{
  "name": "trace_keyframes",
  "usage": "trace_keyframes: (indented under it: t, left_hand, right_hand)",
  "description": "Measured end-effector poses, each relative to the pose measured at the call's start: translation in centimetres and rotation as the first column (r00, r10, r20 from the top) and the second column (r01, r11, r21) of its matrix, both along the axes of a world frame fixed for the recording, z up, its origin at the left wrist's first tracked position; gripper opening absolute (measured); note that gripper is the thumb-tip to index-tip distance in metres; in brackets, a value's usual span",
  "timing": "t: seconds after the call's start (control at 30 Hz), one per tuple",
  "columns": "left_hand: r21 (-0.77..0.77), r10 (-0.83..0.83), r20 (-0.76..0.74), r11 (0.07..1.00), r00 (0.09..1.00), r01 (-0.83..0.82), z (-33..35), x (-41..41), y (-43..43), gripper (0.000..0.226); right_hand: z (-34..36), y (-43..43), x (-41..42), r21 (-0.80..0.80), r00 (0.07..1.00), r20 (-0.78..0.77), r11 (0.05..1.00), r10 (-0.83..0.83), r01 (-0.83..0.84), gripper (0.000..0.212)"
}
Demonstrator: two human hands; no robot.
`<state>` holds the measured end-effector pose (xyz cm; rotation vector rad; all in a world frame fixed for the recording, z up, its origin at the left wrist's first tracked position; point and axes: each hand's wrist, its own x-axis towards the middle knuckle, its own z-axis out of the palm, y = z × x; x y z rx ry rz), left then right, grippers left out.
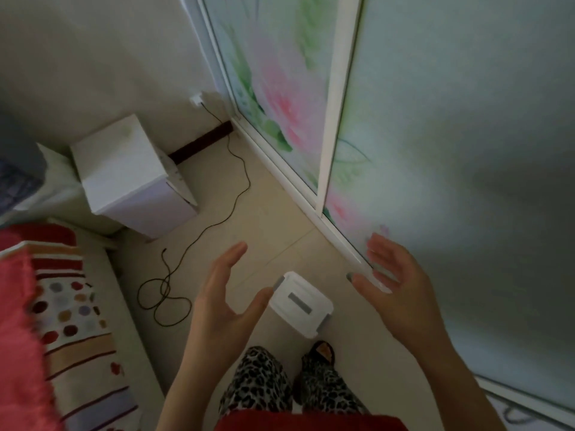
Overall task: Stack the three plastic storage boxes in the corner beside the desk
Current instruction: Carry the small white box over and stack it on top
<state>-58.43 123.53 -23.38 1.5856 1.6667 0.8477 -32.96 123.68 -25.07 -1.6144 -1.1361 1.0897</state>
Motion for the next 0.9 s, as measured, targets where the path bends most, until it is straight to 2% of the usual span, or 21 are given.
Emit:
trace_keyframes:
  t: [0.23, 0.4, 0.73, 0.9]
  left_hand:
    - [-0.249, -0.112, 0.054, 0.961, 0.992, 0.122, -7.8, -0.5, 5.5, 0.069]
    - [-0.37, -0.22, 0.037, 0.903, 0.975, 0.217, -13.6, -1.1, 10.3, 0.067]
    - [-0.663, -0.251, 0.044, 0.717, 0.967, 0.216, -31.0, -3.4, 15.8, 0.075]
    - [-0.75, -0.247, -0.005, 0.642, 0.969, 0.16, -37.9, -4.7, 16.6, 0.082]
  right_hand:
    - [-7.7, 1.7, 0.0, -0.243, 0.988, 0.043, 0.958, -0.15, 0.156, 0.068]
    - [-12.8, 2.7, -0.7, -0.39, 0.966, 0.083, 0.884, -0.246, 0.259, 0.082]
    - [-26.8, 3.4, -3.4, -0.699, 0.921, 0.17, 0.615, -0.351, 0.364, 0.088]
    - [-32.7, 3.0, -3.8, -0.752, 0.909, 0.193, 0.54, -0.368, 0.378, 0.091]
